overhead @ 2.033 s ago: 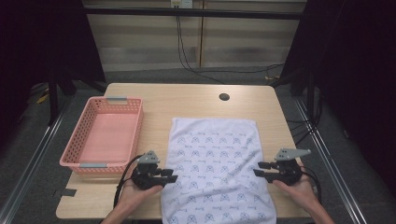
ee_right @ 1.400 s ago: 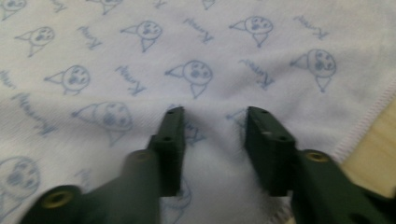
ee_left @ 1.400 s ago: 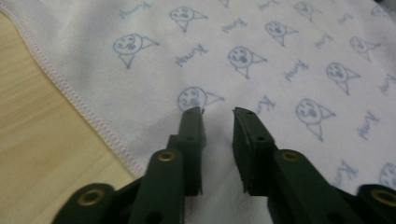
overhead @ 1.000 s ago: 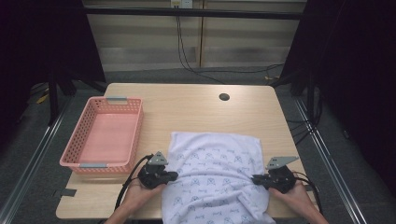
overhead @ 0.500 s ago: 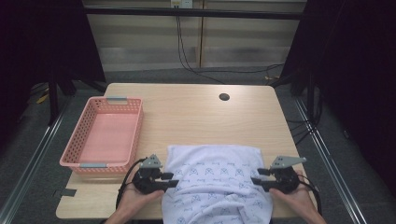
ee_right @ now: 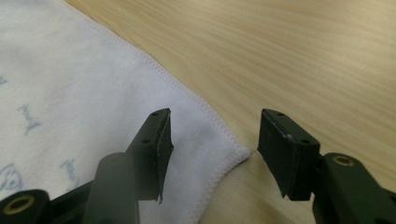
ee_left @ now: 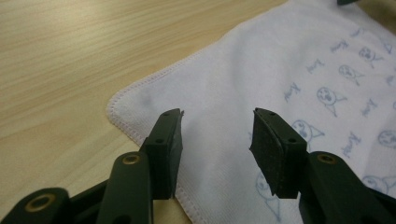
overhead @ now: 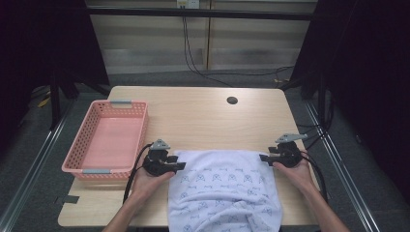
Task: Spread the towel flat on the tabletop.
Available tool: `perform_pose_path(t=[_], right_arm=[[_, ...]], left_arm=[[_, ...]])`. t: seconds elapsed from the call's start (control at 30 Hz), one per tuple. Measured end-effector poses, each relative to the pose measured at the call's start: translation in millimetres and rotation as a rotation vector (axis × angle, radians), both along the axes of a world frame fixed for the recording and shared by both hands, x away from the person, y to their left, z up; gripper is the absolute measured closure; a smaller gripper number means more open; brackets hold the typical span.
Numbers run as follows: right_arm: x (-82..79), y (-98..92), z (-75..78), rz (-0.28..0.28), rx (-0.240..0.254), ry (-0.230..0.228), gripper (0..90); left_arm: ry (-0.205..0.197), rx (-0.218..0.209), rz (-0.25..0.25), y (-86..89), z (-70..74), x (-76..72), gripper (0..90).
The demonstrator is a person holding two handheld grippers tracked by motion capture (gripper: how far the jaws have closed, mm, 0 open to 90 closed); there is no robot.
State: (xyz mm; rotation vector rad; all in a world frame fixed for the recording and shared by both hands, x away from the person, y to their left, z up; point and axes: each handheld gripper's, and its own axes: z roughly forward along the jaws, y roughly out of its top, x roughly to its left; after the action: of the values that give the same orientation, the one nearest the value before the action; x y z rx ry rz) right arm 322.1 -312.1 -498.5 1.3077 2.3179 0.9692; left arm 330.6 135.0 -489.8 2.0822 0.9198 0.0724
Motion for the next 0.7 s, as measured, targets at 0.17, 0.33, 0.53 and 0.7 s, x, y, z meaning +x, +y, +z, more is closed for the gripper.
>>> perform_pose_path(t=[0.17, 0.33, 0.53, 0.7], right_arm=[[-6.0, 4.4, -2.8, 0.055, -0.016, -0.003, 61.7], [-11.5, 3.7, -2.6, 0.074, 0.015, 0.007, 81.8], [-10.2, 1.4, -1.8, 0.084, 0.027, 0.027, 84.8], [-12.9, -0.2, -1.7, 0.085, 0.023, 0.025, 84.7]], left_arm=[[-0.013, 0.011, 0.042, 6.5, -1.7, 1.6, 48.5], [-0.02, 0.07, 0.097, 4.2, -5.4, 4.8, 47.5], [-0.017, 0.06, 0.109, -4.7, -8.4, 14.4, 46.3], [-0.043, 0.075, 0.118, -4.3, -13.1, 20.1, 46.1]])
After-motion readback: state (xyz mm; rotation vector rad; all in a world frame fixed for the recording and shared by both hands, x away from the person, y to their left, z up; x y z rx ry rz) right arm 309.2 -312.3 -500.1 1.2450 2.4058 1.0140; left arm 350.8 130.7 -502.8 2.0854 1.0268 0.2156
